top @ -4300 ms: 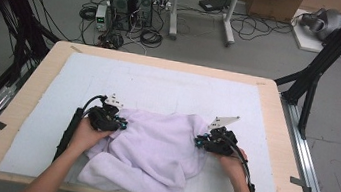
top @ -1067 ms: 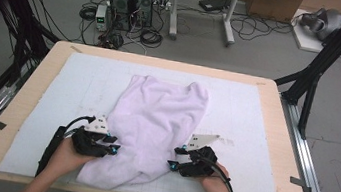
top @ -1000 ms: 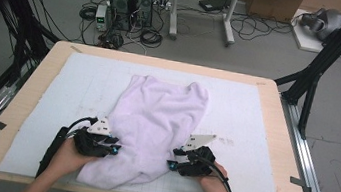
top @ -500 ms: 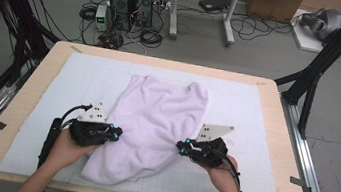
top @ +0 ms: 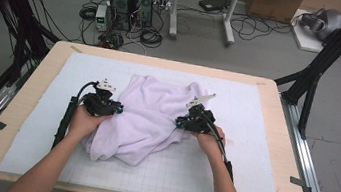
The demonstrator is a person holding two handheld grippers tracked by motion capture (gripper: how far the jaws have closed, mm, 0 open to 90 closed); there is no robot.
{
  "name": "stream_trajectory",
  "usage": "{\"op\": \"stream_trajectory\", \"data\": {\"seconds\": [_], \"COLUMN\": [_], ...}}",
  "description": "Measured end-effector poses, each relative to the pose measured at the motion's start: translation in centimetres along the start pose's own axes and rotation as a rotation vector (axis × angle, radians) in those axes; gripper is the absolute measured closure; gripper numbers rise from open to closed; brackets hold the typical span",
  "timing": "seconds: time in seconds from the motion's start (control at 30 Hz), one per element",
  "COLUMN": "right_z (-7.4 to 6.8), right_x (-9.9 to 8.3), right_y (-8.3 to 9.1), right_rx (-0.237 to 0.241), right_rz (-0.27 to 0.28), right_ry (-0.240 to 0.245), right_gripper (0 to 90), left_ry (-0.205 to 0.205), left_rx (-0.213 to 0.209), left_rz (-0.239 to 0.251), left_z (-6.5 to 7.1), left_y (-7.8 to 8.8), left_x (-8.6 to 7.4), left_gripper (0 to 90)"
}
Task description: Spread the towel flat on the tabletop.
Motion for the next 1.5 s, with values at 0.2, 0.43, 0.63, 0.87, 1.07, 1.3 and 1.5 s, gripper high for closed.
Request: {"op": "stream_trajectory", "data": {"seconds": [0.2, 0.43, 0.63, 0.87, 1.07, 1.3, 1.5], "right_z": [-1.1, -4.8, -8.2, -9.4, -8.7, -8.7, -7.7], "right_x": [-0.1, -2.2, -3.8, -3.5, -3.4, -3.7, -5.2], "right_y": [2.9, 5.9, 4.3, 1.1, -0.9, 1.1, 4.6], "right_rx": [-0.036, -0.031, 0.025, 0.023, 0.028, 0.032, 0.003], "right_rz": [0.079, 0.171, 0.153, 0.077, 0.025, 0.071, 0.078], "right_ry": [0.026, 0.094, 0.137, 0.158, 0.129, 0.185, 0.181], "right_gripper": [65.8, 65.7, 64.0, 61.3, 75.2, 87.4, 87.5], "left_ry": [0.019, -0.081, -0.125, -0.206, -0.236, -0.193, -0.143], "left_rx": [-0.007, -0.035, -0.11, -0.111, -0.119, -0.15, -0.168], "left_rz": [0.083, 0.133, 0.114, -0.005, 0.029, 0.11, 0.195], "left_z": [0.1, 3.1, 6.4, 7.1, 7.1, 6.9, 6.6], "left_y": [3.1, 7.2, 7.6, 5.0, 4.4, 6.4, 8.7], "left_x": [-0.3, -2.1, -4.8, -7.2, -7.1, -6.4, -4.5], "left_gripper": [58.0, 51.5, 36.7, 40.2, 80.2, 85.4, 85.6]}}
Point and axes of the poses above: each handheld gripper's, and its own axes: y roughly backward along the jaws, x roughly out of its top, z roughly to its right, the point moved 1 cm from there along -y, roughly forward along the jaws, and after that the axes turned 10 degrees about -z, right-handed, at the moved point
